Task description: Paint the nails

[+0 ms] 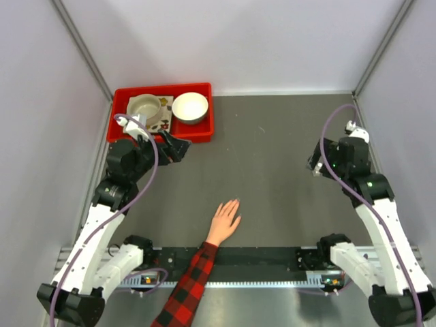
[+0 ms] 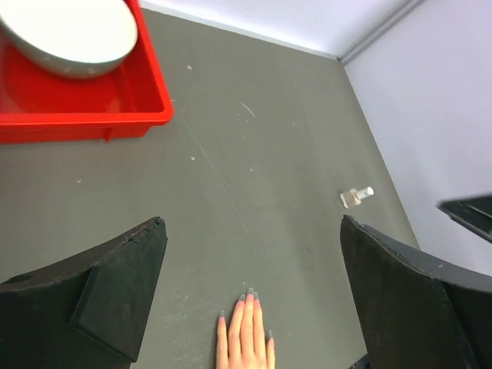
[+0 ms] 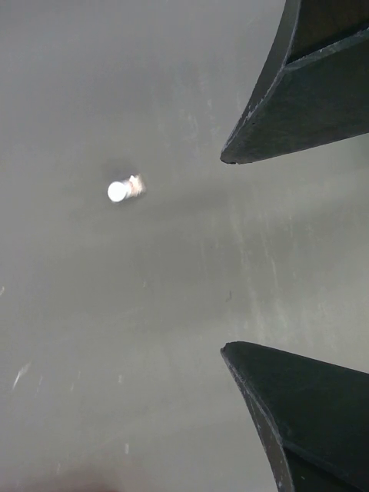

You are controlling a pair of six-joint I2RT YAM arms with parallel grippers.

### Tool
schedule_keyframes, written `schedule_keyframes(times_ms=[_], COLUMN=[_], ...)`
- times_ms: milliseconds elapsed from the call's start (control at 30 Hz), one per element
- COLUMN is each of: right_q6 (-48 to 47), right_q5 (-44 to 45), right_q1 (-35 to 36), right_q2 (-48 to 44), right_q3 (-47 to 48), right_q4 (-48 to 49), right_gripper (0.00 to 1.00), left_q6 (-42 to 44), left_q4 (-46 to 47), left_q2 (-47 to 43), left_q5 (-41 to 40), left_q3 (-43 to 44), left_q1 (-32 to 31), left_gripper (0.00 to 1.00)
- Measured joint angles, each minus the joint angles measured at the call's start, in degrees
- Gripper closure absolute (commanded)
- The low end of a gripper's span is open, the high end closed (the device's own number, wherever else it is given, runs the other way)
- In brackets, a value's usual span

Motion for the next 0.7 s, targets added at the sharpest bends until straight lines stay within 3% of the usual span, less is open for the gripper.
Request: schedule_keyframes(times_ms=[133, 333, 367, 433, 567, 700], right_q6=[-0.3, -1.4, -1.7, -2.5, -4.4, -5.4], right_q5=[4.0, 7.1, 7.8, 7.5, 4.9, 2.6], right_q1=[-0.2, -6.4, -7.2, -9.1, -13.4, -14.6], right_q2=[9.0, 25.7, 27.1, 29.1, 31.3, 31.6], right_q3=[0.9, 3.5, 3.8, 4.9, 6.4, 6.4], right_q4=[0.8, 4.4, 4.4, 4.5, 6.6, 7.6], right_gripper=[0.01, 0.02, 0.08, 0.13, 0.37, 0.38], left_q6=[0.1, -0.7, -1.4, -2.3, -3.0, -3.0], left_q4=[1.7, 3.1, 3.8, 5.1, 7.5, 8.9], left_q2=[3.2, 10.1, 11.5, 13.1, 15.0, 16.3], left_q5=[4.2, 11.7, 13.1, 14.5, 15.6, 15.8], left_q3=[0.0, 0.0, 0.0, 0.0, 0.0, 0.0], left_q1=[0.0, -0.7, -1.7, -3.7, -9.8, -13.6], left_gripper=[0.01, 0.05, 0.05, 0.05, 0.06, 0.06])
